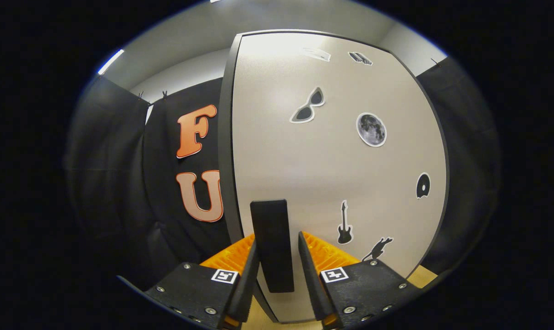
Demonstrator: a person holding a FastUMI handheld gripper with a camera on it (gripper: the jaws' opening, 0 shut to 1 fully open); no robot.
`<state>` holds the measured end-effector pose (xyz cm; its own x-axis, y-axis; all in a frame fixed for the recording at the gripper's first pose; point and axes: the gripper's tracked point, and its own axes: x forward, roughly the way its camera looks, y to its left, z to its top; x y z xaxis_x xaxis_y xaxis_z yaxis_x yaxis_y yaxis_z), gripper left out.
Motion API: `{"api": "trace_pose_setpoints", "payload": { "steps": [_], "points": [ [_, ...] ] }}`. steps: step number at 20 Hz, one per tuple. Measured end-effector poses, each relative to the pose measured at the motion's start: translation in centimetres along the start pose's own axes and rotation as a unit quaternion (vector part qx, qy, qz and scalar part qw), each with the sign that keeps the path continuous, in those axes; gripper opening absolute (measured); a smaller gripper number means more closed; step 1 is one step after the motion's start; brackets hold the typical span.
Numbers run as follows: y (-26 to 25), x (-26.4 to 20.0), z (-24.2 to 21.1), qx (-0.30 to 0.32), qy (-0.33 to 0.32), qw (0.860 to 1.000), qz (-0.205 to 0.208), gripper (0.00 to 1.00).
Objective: Open the shoe cabinet door, grab the shoes and put them into the shoe cabinet, then close the shoe cabinet door.
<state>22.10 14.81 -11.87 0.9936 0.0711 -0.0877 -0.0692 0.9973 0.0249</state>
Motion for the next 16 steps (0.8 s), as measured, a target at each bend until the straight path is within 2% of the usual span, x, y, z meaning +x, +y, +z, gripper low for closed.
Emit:
{"api": "trace_pose_setpoints", "payload": {
  "steps": [1, 5, 9, 16],
  "points": [
    [0.0, 0.0, 0.0, -0.01, -0.002, 1.0, -0.005, 0.41],
    [0.0, -0.1, -0.1, -0.008, 0.006, 1.0, -0.005, 0.31],
    [0.1, -0.5, 0.0, -0.003, 0.004, 1.0, 0.0, 0.26],
    [-0.4, -2.8, 0.4, 0.003, 0.005, 1.0, -0.004, 0.25]
  ]
}}
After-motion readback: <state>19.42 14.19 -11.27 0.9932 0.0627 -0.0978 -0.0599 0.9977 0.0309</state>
